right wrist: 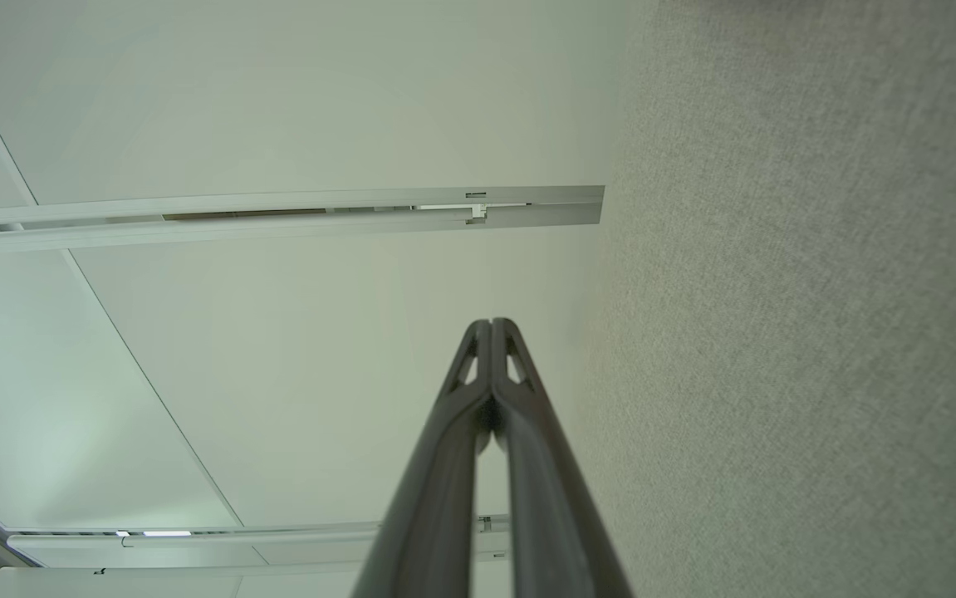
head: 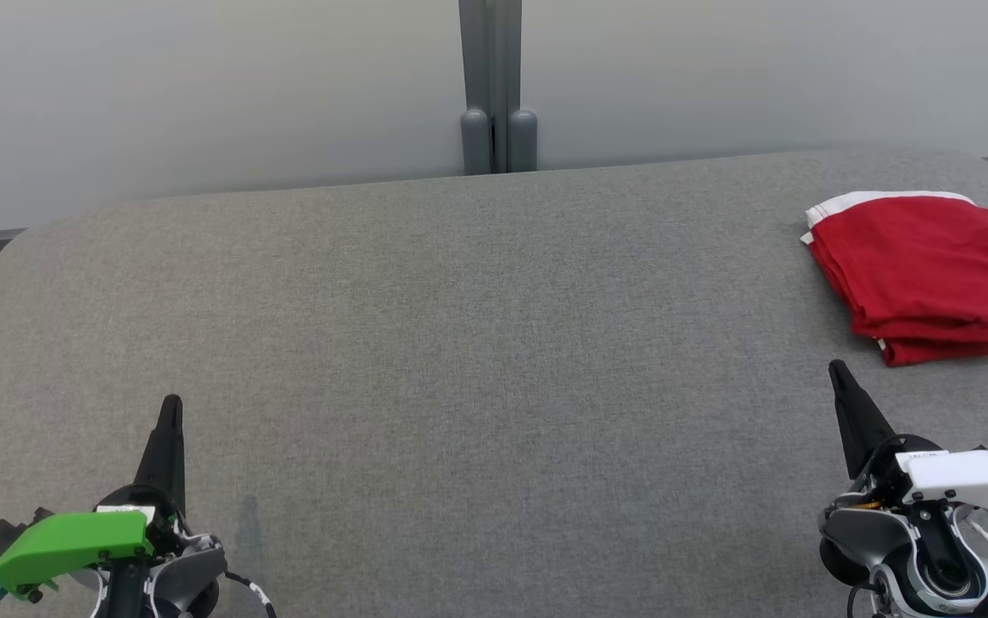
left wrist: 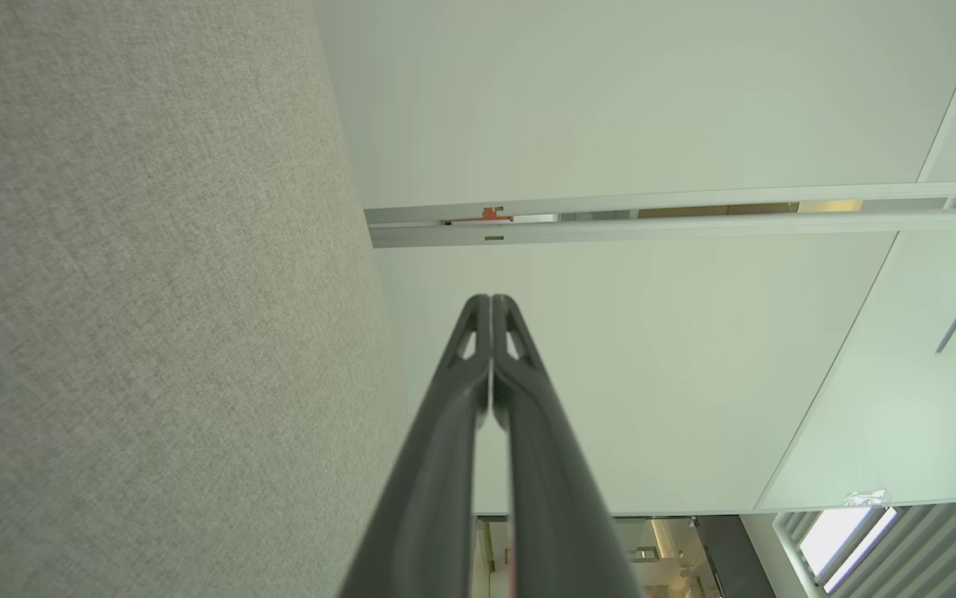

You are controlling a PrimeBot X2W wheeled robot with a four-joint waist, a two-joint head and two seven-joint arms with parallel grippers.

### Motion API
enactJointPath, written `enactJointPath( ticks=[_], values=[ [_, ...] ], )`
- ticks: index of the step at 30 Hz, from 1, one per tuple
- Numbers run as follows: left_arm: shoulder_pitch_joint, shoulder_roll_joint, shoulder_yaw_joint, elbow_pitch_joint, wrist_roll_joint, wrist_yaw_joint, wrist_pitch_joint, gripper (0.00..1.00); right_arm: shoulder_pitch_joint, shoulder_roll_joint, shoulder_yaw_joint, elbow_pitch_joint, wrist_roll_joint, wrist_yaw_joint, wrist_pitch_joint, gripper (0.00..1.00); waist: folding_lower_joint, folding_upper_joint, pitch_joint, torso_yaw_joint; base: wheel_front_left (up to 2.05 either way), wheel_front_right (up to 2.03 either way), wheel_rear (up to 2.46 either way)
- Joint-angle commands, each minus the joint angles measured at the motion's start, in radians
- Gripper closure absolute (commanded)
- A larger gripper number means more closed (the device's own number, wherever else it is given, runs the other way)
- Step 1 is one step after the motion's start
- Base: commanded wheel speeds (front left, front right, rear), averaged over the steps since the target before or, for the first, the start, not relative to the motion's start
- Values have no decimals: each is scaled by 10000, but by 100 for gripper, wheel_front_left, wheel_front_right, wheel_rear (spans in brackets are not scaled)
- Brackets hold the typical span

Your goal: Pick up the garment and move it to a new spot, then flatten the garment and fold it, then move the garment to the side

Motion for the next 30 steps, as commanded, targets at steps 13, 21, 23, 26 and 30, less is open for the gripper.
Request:
enactJointPath(
  ticks=[13,21,23,26,30],
  values=[
    [-170,-12,70,11,17,-48,60,100,-50,2,-24,21,59,7,31,100,0,0,-1,0,0,0,0],
    [-165,-26,92,10,37,-48,79,100,-50,6,-28,22,55,7,35,100,0,0,-1,0,0,0,0],
    [-164,-29,97,9,42,-48,84,100,-50,5,-29,22,54,7,36,100,0,0,-1,0,0,0,0],
    [-163,-32,105,11,52,-48,80,100,-50,6,-29,22,52,7,38,100,0,0,-1,0,0,0,0],
    [-163,-35,113,10,62,-48,85,100,-51,8,-32,22,50,7,38,100,0,0,-1,0,0,0,0]
  ],
)
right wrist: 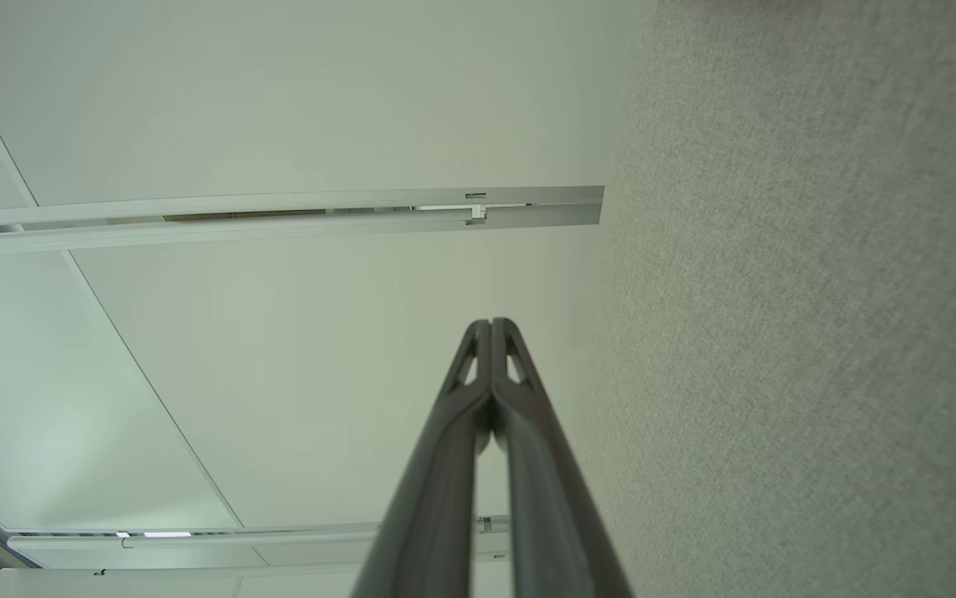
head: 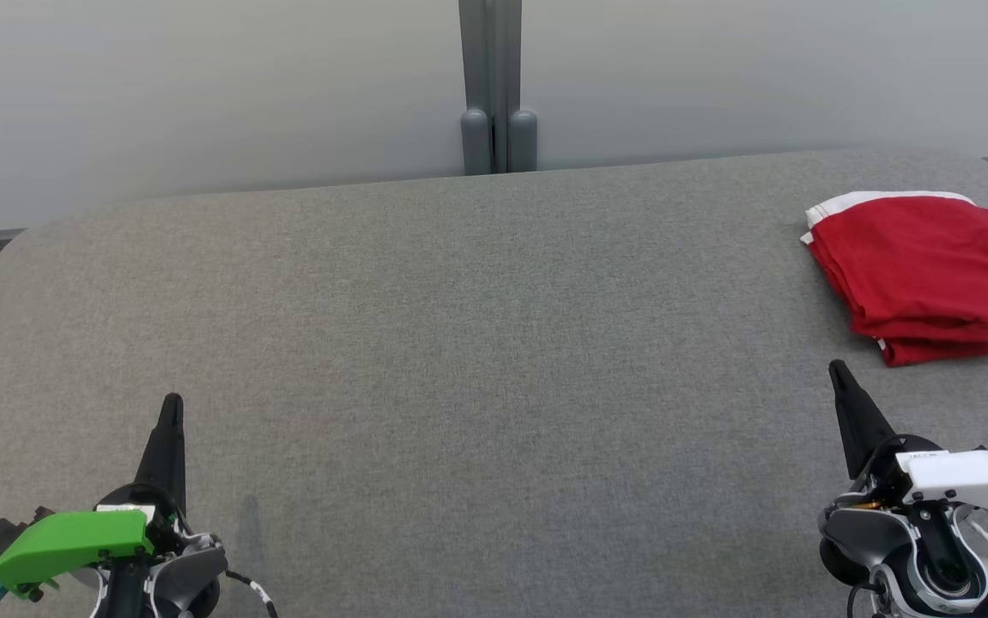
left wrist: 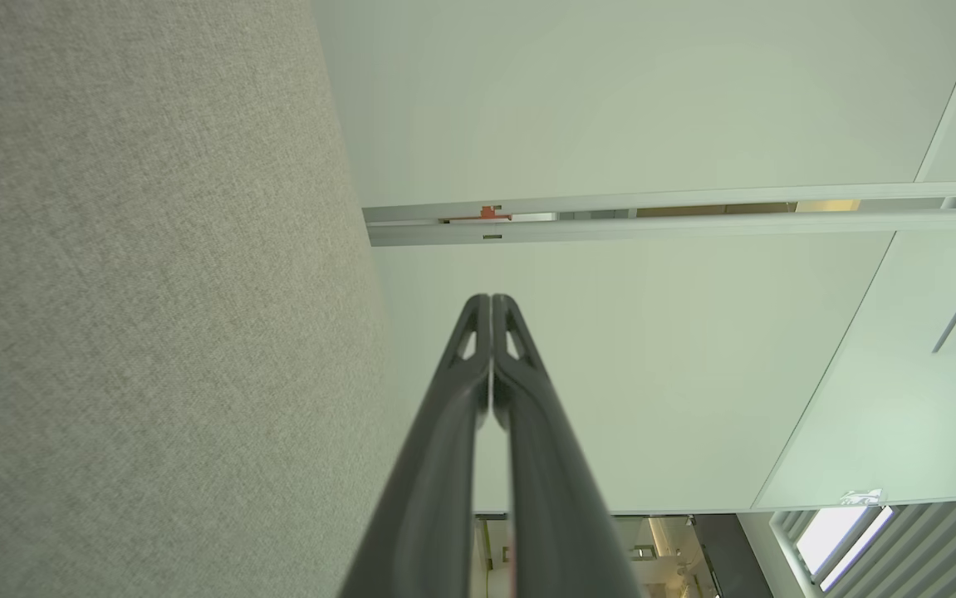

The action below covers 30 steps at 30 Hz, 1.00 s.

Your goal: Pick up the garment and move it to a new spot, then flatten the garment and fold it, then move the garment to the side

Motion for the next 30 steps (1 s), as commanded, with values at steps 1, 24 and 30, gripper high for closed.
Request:
enactJointPath(
  ticks=[1,24,30],
  values=[
    [-141,18,50,10,45,-48,8,100,-51,1,-19,18,50,7,37,100,0,0,0,0,0,0,0],
    [-144,-9,89,12,98,-48,54,100,-52,5,-25,19,41,7,45,100,0,0,0,0,0,0,0],
    [-145,-16,97,12,109,-48,65,100,-52,6,-27,19,39,7,47,100,0,0,0,0,0,0,0]
  ],
)
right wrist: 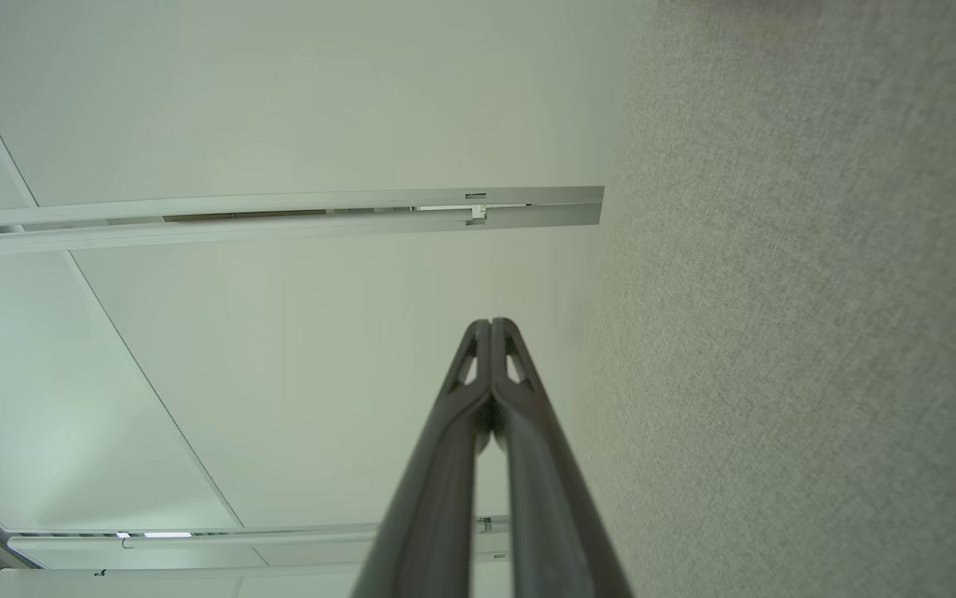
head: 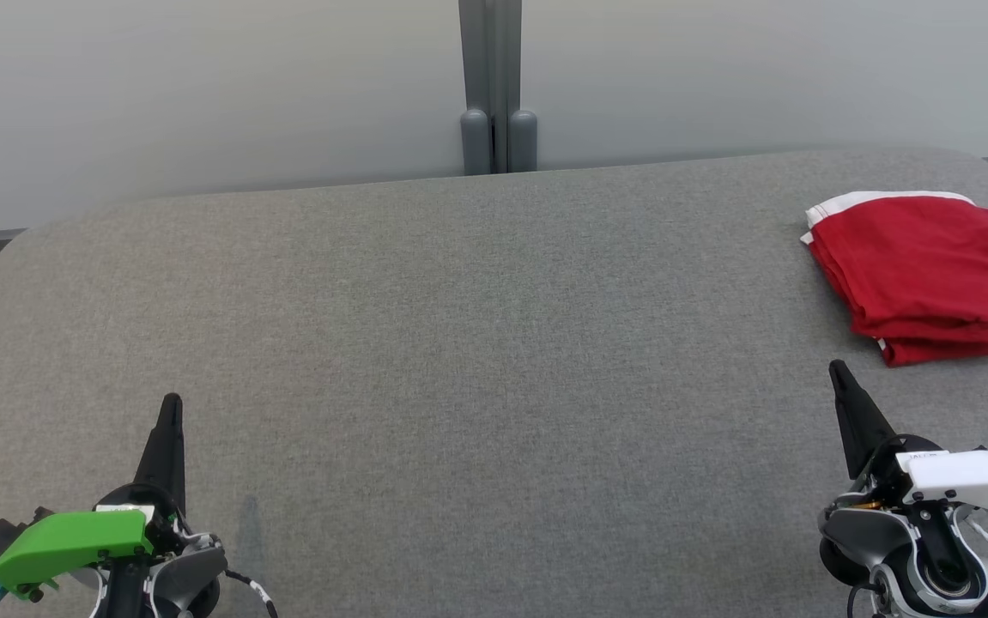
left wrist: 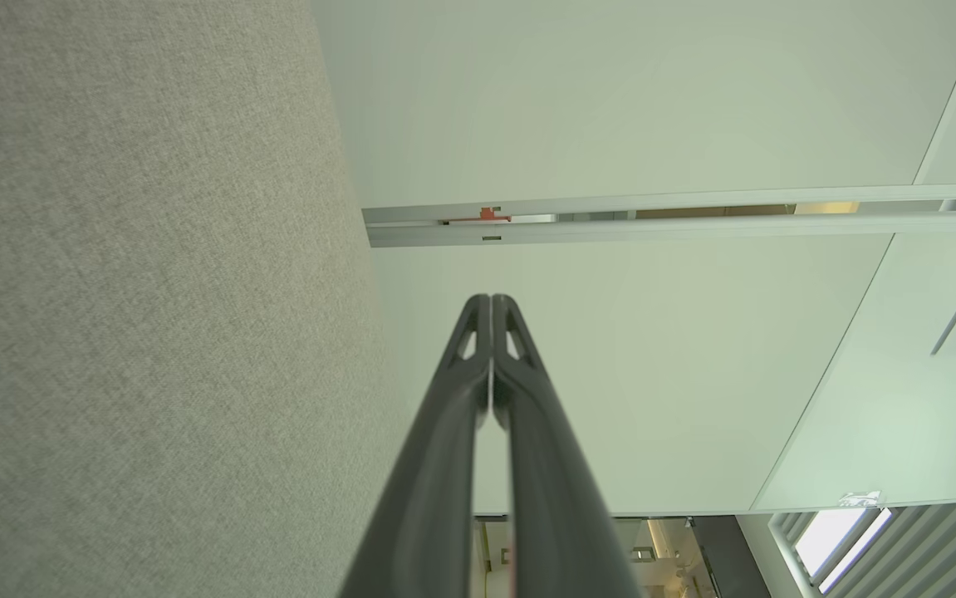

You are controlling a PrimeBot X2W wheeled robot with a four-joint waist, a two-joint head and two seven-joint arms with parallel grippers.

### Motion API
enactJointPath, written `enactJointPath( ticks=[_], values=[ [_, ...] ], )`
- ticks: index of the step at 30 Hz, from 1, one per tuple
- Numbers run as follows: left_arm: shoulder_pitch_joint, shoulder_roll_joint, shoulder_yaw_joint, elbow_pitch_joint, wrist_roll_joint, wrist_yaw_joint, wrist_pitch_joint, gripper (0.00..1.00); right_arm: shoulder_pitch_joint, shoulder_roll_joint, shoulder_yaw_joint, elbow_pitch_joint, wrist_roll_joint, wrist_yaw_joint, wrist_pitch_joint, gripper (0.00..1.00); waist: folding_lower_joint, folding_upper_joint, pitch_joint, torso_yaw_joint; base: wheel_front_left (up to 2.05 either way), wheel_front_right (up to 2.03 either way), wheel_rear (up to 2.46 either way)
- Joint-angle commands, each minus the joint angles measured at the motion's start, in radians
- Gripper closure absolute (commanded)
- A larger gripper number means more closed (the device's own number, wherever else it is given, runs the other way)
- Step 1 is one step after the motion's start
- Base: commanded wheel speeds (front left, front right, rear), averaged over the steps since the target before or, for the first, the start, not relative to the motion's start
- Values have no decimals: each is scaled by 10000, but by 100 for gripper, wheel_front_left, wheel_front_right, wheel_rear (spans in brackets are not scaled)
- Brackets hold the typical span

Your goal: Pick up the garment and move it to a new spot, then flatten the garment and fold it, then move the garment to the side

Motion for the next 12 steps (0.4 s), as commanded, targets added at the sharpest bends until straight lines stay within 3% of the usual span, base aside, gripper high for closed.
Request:
enactJointPath(
  ticks=[1,12],
  values=[
    [-140,16,47,5,91,-48,50,100,-52,1,-18,19,40,7,47,100,0,-1,0,0,0,0,0],
    [-143,5,60,4,97,-48,48,100,-53,2,-22,19,38,7,48,100,0,-1,0,0,0,0,0]
  ],
)
